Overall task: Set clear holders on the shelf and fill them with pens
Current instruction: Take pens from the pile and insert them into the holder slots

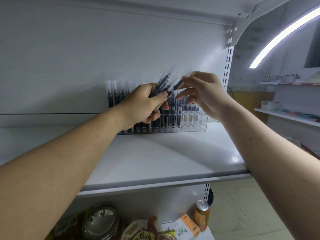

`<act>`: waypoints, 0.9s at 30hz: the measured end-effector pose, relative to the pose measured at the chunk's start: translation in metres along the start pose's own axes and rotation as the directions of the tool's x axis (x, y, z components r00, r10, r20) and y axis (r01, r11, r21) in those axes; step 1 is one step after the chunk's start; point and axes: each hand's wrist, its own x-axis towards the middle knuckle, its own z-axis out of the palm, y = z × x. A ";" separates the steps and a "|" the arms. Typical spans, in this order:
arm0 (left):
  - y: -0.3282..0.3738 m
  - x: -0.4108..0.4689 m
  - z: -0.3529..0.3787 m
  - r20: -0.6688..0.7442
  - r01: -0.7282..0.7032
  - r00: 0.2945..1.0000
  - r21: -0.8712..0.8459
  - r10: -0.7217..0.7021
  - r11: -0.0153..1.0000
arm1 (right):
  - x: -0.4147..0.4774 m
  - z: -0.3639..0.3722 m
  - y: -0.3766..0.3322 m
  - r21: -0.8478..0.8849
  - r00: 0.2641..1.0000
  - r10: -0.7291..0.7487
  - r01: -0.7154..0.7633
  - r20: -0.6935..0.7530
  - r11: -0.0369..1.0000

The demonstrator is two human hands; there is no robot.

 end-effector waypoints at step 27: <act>-0.004 0.001 0.000 -0.023 0.008 1.000 0.027 -0.008 1.000 | 0.016 -0.005 0.032 -0.627 0.993 -0.065 -0.010 -0.096 0.779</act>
